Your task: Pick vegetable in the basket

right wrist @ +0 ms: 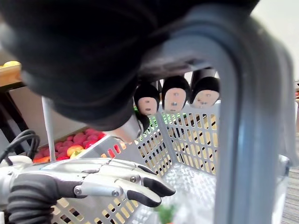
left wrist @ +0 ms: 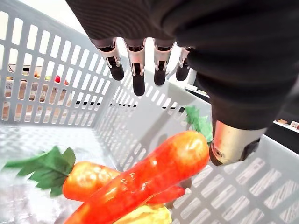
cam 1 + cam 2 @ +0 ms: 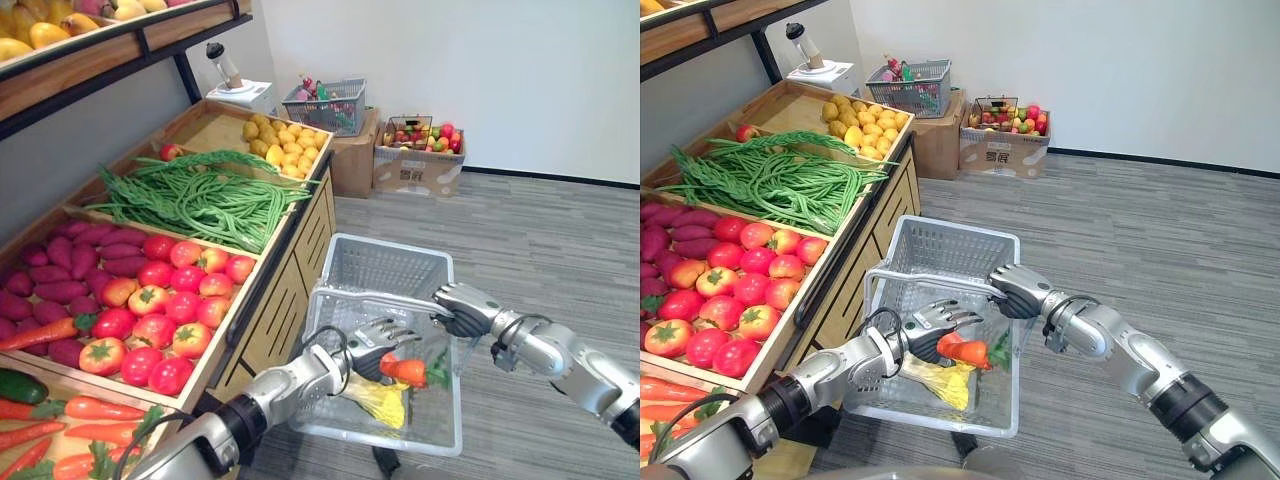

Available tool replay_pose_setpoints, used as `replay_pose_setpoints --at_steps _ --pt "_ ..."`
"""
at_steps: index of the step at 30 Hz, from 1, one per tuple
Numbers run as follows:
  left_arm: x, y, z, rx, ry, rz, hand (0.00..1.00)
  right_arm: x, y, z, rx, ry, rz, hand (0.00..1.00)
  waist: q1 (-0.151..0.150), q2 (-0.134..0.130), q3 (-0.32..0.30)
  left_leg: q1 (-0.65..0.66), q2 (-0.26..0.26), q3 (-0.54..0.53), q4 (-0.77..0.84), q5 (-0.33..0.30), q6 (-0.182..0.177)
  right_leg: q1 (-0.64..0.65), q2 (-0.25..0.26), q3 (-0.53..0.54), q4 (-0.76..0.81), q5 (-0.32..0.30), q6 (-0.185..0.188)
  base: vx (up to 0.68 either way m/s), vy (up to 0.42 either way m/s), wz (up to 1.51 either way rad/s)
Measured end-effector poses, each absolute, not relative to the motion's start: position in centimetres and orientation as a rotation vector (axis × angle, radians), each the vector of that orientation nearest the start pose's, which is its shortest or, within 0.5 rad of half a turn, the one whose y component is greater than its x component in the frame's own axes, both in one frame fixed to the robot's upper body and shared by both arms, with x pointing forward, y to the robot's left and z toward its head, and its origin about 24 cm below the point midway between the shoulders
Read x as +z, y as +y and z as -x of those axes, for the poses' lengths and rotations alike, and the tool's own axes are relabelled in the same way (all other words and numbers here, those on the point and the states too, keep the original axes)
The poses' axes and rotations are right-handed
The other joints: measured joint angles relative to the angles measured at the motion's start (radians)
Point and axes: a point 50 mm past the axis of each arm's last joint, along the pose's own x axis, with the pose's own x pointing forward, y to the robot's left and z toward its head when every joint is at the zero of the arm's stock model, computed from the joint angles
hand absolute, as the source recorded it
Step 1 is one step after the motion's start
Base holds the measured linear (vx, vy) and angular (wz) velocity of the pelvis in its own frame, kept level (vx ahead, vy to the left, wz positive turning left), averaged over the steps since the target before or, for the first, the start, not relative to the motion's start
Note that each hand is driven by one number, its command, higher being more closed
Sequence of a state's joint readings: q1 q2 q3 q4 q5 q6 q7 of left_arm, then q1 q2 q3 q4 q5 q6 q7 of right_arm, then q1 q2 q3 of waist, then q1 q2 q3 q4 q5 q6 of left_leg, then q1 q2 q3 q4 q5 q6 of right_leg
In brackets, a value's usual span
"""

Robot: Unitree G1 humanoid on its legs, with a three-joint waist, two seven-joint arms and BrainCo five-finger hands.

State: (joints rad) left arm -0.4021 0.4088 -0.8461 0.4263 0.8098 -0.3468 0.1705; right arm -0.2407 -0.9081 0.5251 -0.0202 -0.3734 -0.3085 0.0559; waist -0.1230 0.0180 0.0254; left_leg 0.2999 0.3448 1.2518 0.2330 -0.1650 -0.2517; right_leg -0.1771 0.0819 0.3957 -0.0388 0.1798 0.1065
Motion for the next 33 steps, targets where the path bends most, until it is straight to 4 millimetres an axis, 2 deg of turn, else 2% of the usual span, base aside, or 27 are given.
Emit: replay_pose_setpoints --at_steps 4,11,20,26,33 --pt "0.0 6.2 -25.6 -0.895 -0.475 -1.305 0.00 8.4 -17.6 -25.8 0.712 -0.307 1.234 1.00 0.000 -0.010 0.007 -0.012 0.001 -0.005 0.004 0.000 0.002 -0.009 -0.006 -0.014 -0.004 0.000 0.000 0.00 -0.001 0.04" --pt "1.2 5.7 -26.6 -0.878 -0.522 -1.322 0.00 7.4 -18.7 -26.2 0.681 -0.228 1.241 1.00 -0.001 -0.013 0.026 -0.017 -0.001 -0.032 -0.005 -0.002 0.005 0.005 -0.017 -0.043 -0.011 0.004 -0.005 -0.05 -0.017 0.11" --pt "1.7 5.6 -26.9 -0.880 -0.531 -1.327 0.00 6.3 -19.1 -26.7 0.626 -0.173 1.186 1.00 -0.002 -0.015 0.060 -0.037 -0.012 -0.078 -0.021 -0.001 0.008 0.007 -0.038 -0.075 -0.016 0.004 -0.005 -0.08 -0.031 0.11" --pt "4.4 4.3 -26.8 -0.843 -0.652 -1.261 0.00 4.3 -21.2 -26.6 0.542 -0.038 1.148 1.00 -0.001 -0.016 0.068 -0.083 -0.023 -0.157 -0.039 0.010 0.026 0.015 -0.073 -0.140 -0.030 0.004 -0.005 -0.10 -0.040 0.37" --pt "7.1 3.9 -25.0 -0.835 -0.755 -1.095 0.00 1.4 -25.0 -25.4 0.373 0.170 1.067 1.00 0.019 -0.015 0.074 -0.111 -0.047 -0.235 -0.065 0.023 0.045 0.033 -0.111 -0.205 -0.037 0.001 -0.001 -0.10 -0.016 0.31"
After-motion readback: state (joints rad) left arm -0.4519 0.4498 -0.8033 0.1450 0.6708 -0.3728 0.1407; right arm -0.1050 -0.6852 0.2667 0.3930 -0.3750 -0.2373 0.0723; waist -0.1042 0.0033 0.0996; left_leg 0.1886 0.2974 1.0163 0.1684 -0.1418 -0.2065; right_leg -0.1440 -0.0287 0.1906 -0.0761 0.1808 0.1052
